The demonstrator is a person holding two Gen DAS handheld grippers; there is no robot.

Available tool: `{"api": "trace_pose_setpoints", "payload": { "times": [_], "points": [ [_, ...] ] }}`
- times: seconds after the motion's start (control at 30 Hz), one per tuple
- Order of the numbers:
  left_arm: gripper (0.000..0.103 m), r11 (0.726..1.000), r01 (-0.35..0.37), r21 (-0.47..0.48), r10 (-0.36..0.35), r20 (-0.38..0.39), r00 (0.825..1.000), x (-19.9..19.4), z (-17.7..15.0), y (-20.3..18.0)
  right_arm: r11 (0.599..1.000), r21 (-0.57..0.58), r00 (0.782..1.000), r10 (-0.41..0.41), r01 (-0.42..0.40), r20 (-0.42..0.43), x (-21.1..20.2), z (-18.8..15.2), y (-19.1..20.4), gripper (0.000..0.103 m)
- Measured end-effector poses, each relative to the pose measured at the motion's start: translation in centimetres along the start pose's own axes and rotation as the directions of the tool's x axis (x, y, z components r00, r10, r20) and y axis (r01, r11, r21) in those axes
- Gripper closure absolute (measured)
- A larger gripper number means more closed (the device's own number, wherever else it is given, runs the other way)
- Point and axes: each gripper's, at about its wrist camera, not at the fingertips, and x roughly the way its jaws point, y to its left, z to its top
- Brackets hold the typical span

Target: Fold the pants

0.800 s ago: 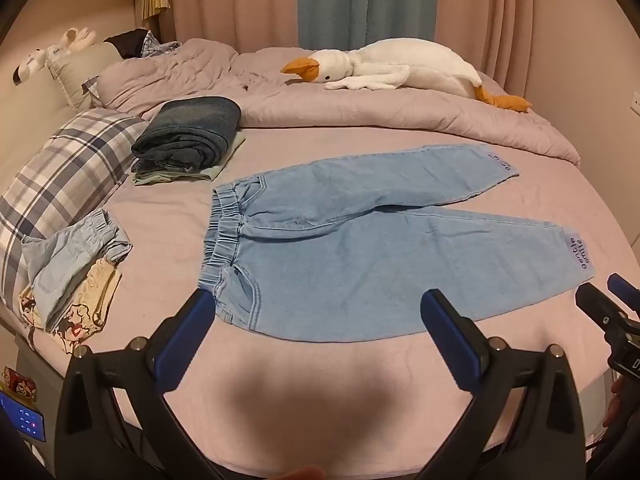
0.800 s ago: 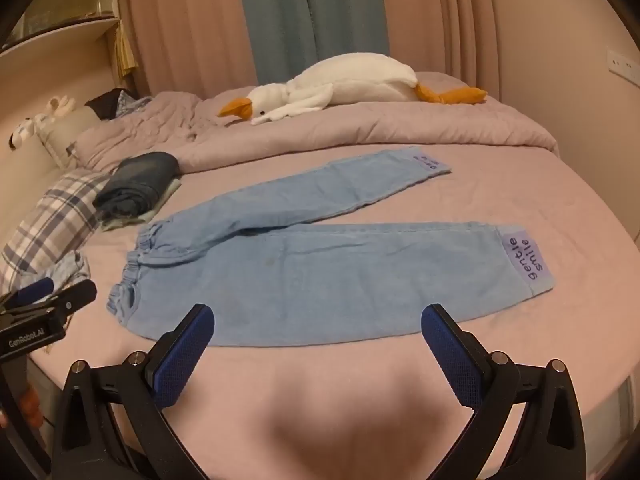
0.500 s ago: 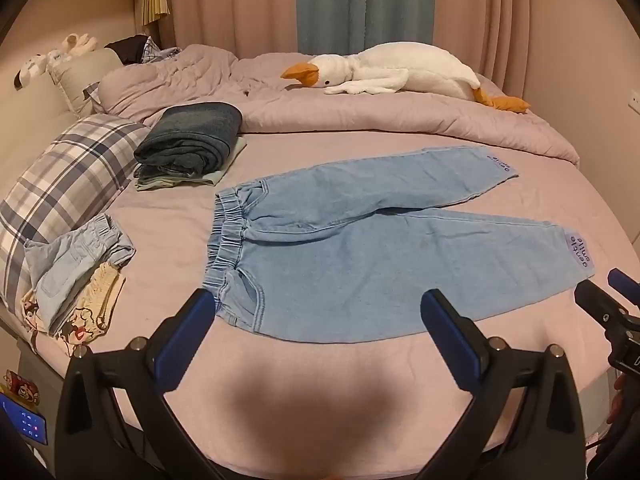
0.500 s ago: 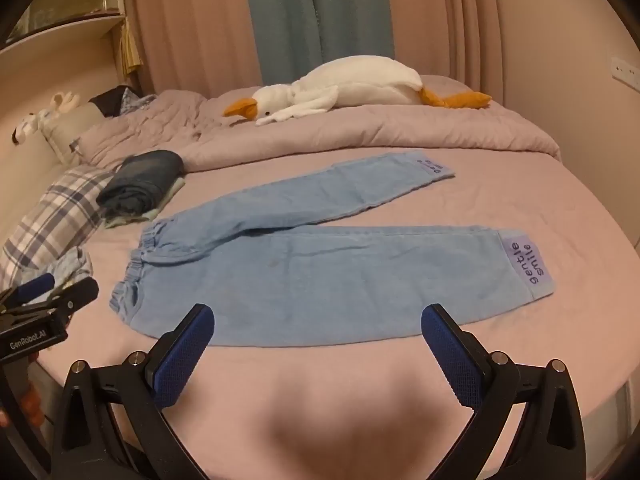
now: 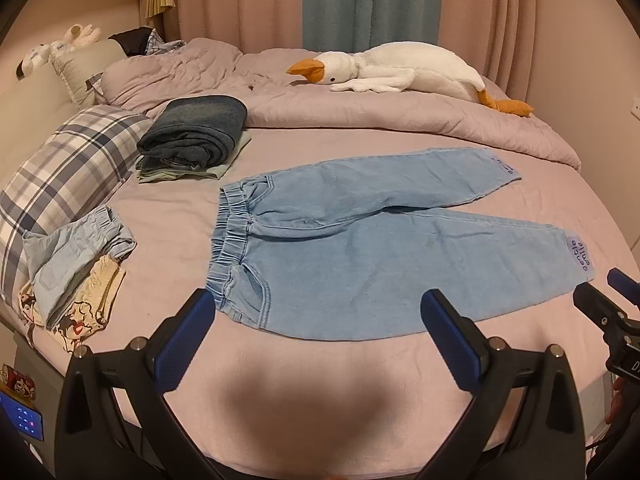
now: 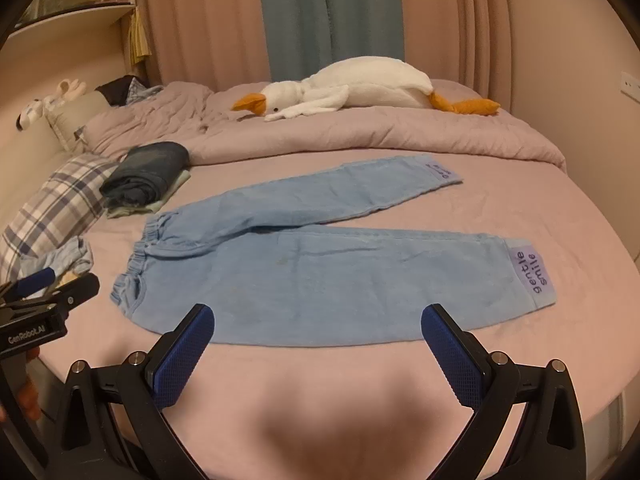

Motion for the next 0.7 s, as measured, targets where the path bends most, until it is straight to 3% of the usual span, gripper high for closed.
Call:
{"api": "trace_pose_setpoints", "payload": {
  "times": [0.7],
  "points": [
    [0.0,1.0,0.016,-0.012,-0.016,-0.003,1.0,0.5,-0.4,0.5,0.999,-0.032,1.0,0.014,-0.015,-0.018,0.6,-0.3,1.4,0.0]
  ]
}}
